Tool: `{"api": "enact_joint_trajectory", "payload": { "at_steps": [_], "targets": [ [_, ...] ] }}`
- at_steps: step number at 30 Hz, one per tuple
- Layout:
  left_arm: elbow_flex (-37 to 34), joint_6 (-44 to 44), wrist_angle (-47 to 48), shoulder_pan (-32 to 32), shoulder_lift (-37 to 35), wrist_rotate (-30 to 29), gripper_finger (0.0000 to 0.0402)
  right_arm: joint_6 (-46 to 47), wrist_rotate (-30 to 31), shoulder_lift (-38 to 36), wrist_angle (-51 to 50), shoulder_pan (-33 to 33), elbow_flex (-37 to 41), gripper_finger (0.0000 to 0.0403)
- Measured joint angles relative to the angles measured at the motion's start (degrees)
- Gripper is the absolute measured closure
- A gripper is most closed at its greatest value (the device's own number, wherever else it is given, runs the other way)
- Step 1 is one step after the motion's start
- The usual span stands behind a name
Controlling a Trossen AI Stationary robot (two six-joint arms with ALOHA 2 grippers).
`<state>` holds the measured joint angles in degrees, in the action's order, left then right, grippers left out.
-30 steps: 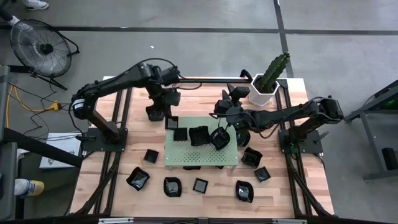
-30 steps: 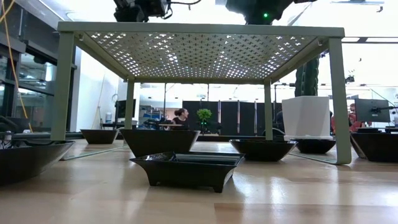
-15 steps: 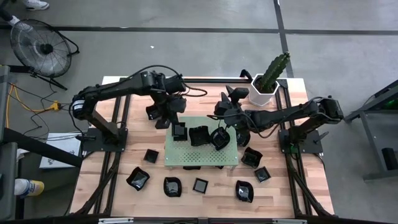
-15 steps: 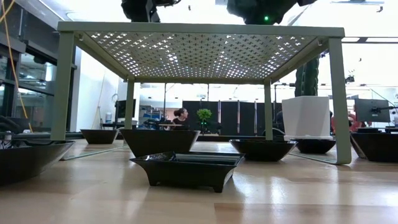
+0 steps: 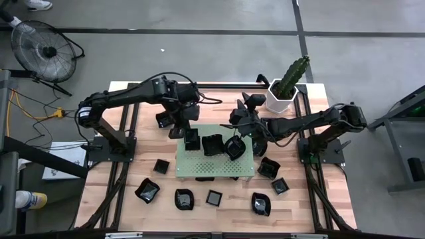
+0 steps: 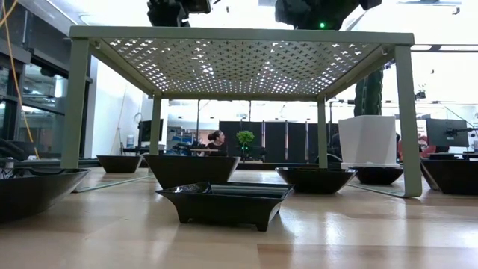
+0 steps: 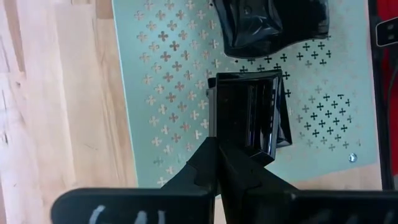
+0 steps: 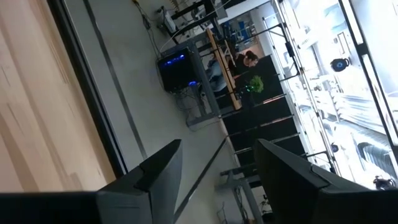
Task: Pick & Place Mini shaped plates
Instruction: Stack the black square shaped plate on top of the black square shaped plate on the shelf
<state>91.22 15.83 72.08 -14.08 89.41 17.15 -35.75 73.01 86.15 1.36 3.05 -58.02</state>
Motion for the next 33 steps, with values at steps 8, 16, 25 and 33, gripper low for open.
{"api": "enact_joint_trajectory", "payload": {
  "at_steps": [8, 16, 25, 33],
  "targets": [
    [0.0, -1.1, 0.1, 2.0, 0.0, -1.1, 0.0401, 0.0, 0.0, 0.0, -0.3, 0.0, 0.0, 0.0206],
    [0.0, -1.4, -0.5, 4.2, 1.0, -2.5, 0.0401, 2.2, 0.2, 0.0, -3.7, 0.0, 0.0, 0.0206],
    [0.0, -1.6, -1.0, 4.4, 1.6, -2.8, 0.0401, 4.9, 0.6, 0.0, -6.9, 0.0, 0.0, 0.0206],
    [0.0, -1.5, -1.6, 4.4, 1.6, -2.4, 0.0401, 6.0, 0.2, 0.0, -7.6, 0.0, 0.0, 0.0206]
  ]
}}
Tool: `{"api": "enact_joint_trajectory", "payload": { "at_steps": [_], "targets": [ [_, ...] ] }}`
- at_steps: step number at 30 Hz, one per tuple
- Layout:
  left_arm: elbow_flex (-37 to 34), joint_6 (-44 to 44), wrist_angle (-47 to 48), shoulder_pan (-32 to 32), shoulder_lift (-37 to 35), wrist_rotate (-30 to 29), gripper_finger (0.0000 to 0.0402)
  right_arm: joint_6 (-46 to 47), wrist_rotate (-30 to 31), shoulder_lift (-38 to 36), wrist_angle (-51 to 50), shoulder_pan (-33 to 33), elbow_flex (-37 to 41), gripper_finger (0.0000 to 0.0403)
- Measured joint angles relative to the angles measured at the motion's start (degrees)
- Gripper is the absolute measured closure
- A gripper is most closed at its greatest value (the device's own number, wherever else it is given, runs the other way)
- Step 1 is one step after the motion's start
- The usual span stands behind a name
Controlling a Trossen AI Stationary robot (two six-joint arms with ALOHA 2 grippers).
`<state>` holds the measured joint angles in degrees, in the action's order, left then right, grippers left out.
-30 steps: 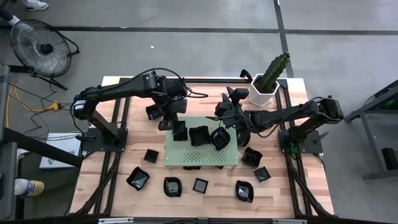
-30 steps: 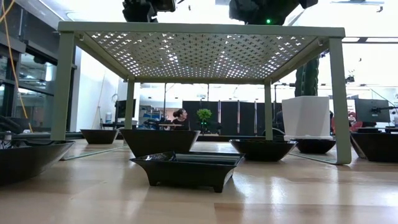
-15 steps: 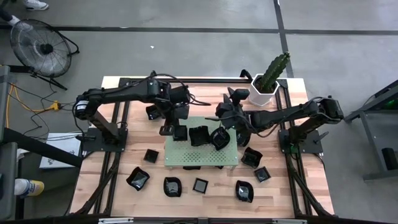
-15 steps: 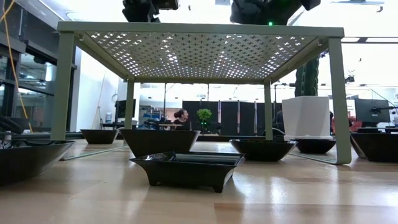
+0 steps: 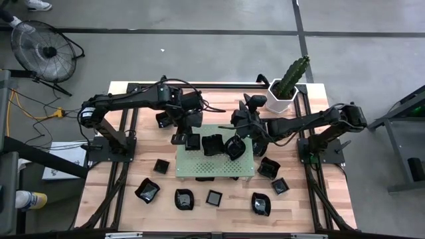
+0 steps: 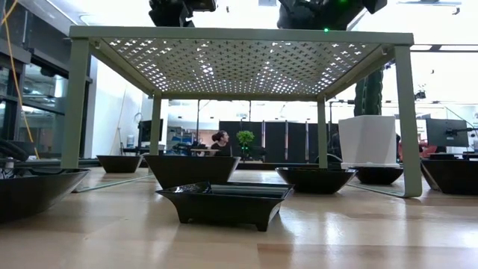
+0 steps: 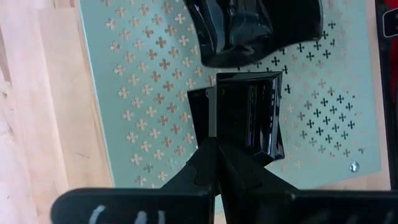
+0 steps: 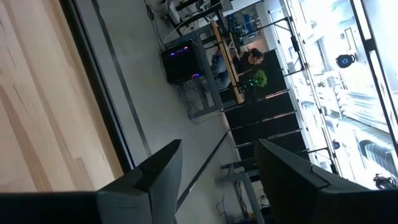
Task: Pick & Place Mini shaped plates
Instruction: Stack the black square shaped plate on top of the black square shaped plate on the shelf
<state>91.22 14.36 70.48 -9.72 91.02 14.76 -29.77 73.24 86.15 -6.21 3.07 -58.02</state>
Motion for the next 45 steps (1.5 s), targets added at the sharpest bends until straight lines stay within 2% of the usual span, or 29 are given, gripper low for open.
{"api": "enact_joint_trajectory", "payload": {
  "at_steps": [20, 31, 45],
  "targets": [
    [0.0, 0.5, 0.0, 0.0, 0.0, 1.1, 0.0400, 1.3, -0.1, 0.0, -1.9, 0.0, 0.0, 0.0206],
    [0.0, 0.6, -0.1, 0.0, 0.0, 0.7, 0.0356, 1.3, -0.1, 0.0, -1.9, 0.0, 0.0, 0.0206],
    [0.0, 0.8, -0.1, 0.0, 0.0, 0.5, 0.0353, 1.3, -0.1, 0.0, -1.9, 0.0, 0.0, 0.0206]
  ]
}}
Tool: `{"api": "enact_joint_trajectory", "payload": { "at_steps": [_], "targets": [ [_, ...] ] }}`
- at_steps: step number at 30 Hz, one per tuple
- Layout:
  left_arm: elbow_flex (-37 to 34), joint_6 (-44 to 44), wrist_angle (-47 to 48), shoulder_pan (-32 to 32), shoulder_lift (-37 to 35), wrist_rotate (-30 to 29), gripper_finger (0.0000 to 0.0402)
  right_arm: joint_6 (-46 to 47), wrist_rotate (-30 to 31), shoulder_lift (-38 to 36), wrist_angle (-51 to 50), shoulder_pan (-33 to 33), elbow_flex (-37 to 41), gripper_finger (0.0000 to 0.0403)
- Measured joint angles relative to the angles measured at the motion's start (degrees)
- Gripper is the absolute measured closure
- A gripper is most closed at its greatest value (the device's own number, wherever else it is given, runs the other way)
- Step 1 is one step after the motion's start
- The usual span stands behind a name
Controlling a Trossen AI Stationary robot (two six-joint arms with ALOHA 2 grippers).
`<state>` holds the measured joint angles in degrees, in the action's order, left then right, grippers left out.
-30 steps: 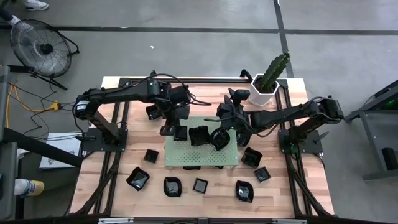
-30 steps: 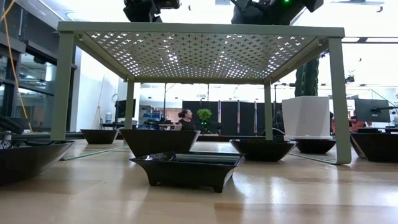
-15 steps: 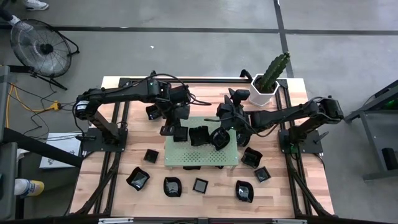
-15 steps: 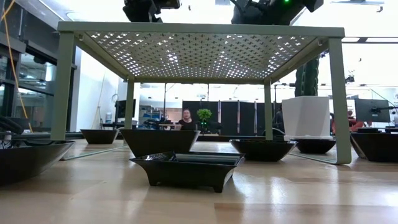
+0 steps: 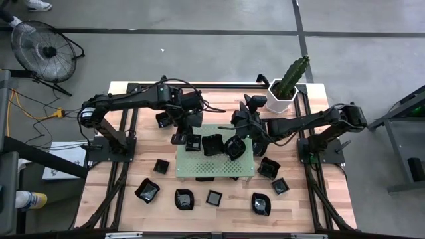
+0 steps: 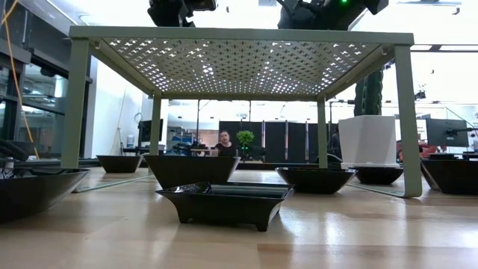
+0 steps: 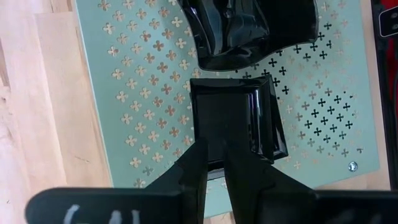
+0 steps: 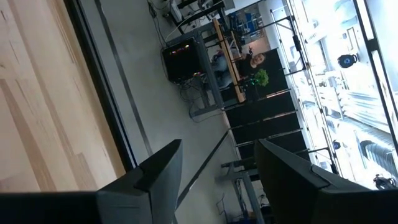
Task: Pick & Place Mini shaped plates
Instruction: Stack the black square shaped plate on top of the black square shaped plate on the shelf
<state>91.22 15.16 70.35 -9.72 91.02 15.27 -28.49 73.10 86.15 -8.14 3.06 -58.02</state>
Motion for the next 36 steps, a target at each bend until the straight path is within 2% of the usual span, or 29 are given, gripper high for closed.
{"api": "enact_joint_trajectory", "payload": {
  "at_steps": [2, 5, 14, 19, 25, 36],
  "targets": [
    [0.0, 0.0, 0.0, 0.0, 0.0, -0.4, 0.0353, 0.0, 0.0, 0.0, 0.0, 0.0, 0.0, 0.0206],
    [0.0, 0.2, 0.1, 0.0, 0.0, -4.3, 0.0353, 0.0, 0.0, 0.0, 0.0, 0.0, 0.0, 0.0206],
    [0.0, 8.3, 0.1, 0.0, 0.0, -14.0, 0.0353, 0.0, 0.0, 0.0, 0.0, 0.0, 0.0, 0.0206],
    [0.0, 11.5, 0.1, 0.0, 0.0, -14.4, 0.0358, 0.0, 0.0, 0.0, 0.0, 0.0, 0.0, 0.0206],
    [0.0, 12.0, 0.1, 0.1, 0.0, -14.4, 0.0398, 0.0, 0.0, 0.0, -0.2, 0.0, 0.0, 0.0206],
    [0.0, 11.7, -0.1, 3.8, 0.0, -16.6, 0.0401, 0.0, 0.5, 0.0, -1.7, 0.0, 0.0, 0.0206]
  ]
}}
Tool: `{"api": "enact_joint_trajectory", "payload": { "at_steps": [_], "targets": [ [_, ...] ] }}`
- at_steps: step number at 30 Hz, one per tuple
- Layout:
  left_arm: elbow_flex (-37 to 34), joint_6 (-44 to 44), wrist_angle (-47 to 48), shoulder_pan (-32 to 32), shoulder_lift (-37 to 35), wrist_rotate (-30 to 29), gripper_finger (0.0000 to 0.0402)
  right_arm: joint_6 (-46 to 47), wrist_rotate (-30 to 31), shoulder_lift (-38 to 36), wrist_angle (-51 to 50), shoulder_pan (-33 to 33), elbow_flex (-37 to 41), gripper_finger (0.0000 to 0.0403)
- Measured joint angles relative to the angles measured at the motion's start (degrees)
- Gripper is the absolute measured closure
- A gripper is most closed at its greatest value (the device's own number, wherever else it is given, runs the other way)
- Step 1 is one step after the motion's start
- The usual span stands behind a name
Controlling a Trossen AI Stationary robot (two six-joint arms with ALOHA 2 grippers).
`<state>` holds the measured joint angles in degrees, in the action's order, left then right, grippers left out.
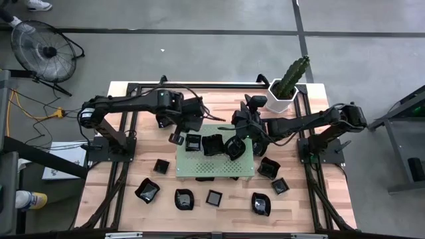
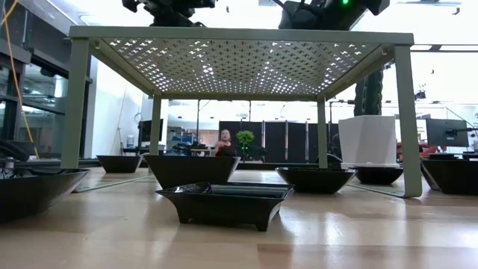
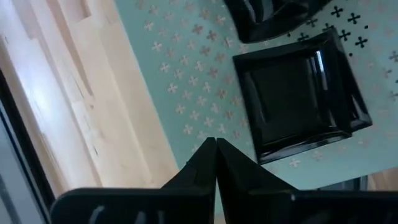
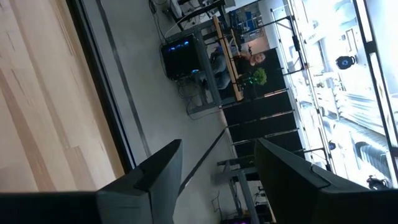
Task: Pick & Place Mini shaped plates
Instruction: Stack the black square shaped plate on top of the black square shaped plate on the shelf
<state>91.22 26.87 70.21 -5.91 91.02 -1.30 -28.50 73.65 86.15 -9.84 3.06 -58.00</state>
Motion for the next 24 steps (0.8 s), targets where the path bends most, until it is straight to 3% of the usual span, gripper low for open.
{"api": "enact_joint_trajectory", "payload": {
  "at_steps": [16, 24],
  "targets": [
    [0.0, -0.6, 0.6, 3.0, 0.0, -6.6, 0.0401, 0.1, 0.2, 0.0, 0.0, 0.0, 0.0, 0.0206],
    [0.0, -0.3, 1.7, 3.0, 0.0, -3.4, 0.0401, 0.1, 0.1, 0.0, 0.0, 0.0, 0.0, 0.0206]
  ]
}}
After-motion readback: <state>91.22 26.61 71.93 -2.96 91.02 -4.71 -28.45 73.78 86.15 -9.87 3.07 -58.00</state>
